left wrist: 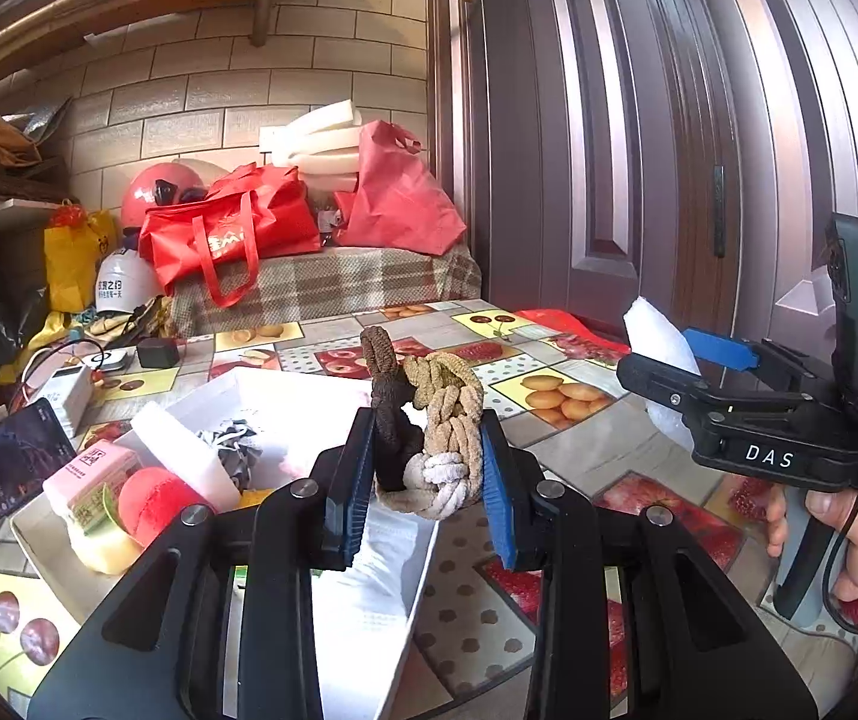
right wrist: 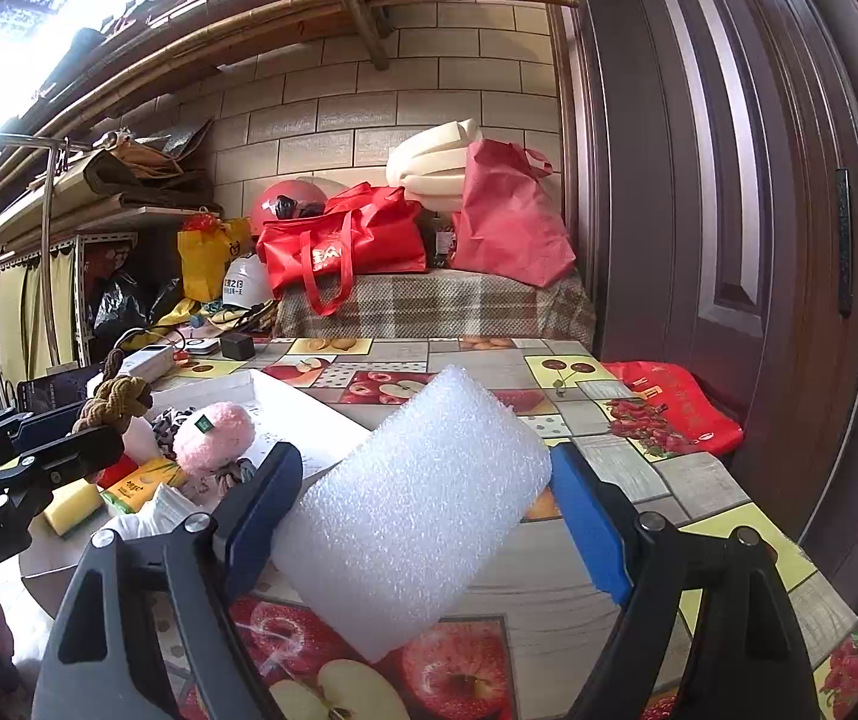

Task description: Organize soft objects

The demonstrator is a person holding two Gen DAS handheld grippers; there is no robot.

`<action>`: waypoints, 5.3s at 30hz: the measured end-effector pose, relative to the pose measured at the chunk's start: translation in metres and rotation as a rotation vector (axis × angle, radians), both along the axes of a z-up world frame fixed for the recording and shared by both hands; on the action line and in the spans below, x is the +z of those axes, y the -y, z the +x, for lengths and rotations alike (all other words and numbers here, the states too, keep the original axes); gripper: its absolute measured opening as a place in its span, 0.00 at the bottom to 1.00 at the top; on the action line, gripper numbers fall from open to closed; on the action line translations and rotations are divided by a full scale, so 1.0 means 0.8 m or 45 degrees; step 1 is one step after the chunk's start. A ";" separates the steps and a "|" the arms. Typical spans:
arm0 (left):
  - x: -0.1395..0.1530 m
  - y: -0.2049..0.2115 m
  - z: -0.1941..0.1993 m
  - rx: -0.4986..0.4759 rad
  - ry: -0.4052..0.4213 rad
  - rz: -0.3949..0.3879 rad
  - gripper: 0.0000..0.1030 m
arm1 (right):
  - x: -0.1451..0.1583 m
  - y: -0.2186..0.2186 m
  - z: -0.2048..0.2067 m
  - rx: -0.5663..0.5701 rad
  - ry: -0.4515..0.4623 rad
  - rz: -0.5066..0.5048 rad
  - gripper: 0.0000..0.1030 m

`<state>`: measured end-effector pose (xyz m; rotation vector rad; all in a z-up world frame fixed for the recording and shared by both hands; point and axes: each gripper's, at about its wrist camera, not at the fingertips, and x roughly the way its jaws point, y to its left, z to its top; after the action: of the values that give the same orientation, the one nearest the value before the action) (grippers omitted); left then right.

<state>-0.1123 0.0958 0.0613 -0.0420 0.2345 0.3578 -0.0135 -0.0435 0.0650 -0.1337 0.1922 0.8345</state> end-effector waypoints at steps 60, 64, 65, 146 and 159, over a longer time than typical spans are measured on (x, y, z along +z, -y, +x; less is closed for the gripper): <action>-0.017 -0.161 -0.017 0.246 -0.103 -0.123 0.32 | -0.027 -0.205 -0.049 0.503 -0.086 -0.335 0.82; -0.017 -0.166 -0.012 0.252 -0.114 -0.130 0.32 | -0.027 -0.215 -0.043 0.488 -0.085 -0.346 0.82; -0.016 -0.168 -0.010 0.256 -0.117 -0.129 0.32 | -0.026 -0.218 -0.042 0.478 -0.080 -0.346 0.82; -0.002 -0.003 -0.046 0.512 -0.123 0.052 1.00 | 0.008 0.052 -0.057 -0.165 -0.049 0.190 1.00; -0.019 -0.018 -0.034 0.550 -0.240 -0.049 1.00 | 0.008 0.047 -0.071 -0.151 0.019 0.166 1.00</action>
<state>-0.1395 0.1105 0.0464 -0.0973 0.4209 0.7888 -0.0705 -0.0811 0.0714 -0.0056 0.1298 0.7255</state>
